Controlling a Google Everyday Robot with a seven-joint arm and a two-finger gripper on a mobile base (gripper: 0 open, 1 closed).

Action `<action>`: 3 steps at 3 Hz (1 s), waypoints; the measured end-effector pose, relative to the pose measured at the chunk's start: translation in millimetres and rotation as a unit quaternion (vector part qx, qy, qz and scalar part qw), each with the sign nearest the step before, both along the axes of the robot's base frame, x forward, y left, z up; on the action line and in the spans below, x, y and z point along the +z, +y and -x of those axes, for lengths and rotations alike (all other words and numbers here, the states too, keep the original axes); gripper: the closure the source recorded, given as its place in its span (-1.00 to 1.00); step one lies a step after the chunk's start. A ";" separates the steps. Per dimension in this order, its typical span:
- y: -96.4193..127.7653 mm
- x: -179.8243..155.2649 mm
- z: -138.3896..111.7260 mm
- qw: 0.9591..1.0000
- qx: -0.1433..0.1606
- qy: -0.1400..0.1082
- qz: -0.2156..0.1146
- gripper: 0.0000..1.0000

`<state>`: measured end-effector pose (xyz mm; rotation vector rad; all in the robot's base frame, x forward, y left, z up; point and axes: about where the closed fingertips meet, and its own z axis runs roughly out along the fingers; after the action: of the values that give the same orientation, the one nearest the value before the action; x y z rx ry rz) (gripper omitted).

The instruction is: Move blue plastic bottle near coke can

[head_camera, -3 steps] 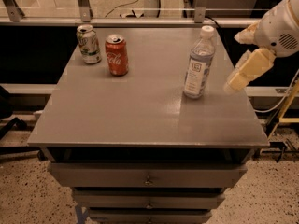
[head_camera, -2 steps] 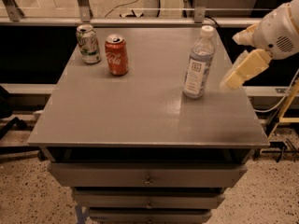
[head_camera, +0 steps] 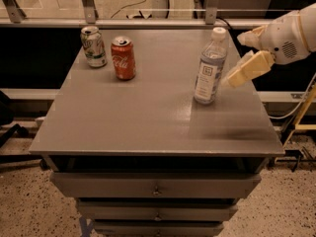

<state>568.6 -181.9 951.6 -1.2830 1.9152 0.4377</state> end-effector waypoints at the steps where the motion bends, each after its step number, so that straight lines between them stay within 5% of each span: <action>1: 0.1 -1.3 -2.5 1.000 0.000 0.001 -0.005 -1.00; 3: 1.8 -12.2 -24.3 0.999 0.003 0.010 -0.044 -1.00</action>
Offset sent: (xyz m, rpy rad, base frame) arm 0.0241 -0.0045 -0.0103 0.0949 0.0203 -0.0097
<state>592.9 -180.1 939.3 -1.2325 1.8880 0.5353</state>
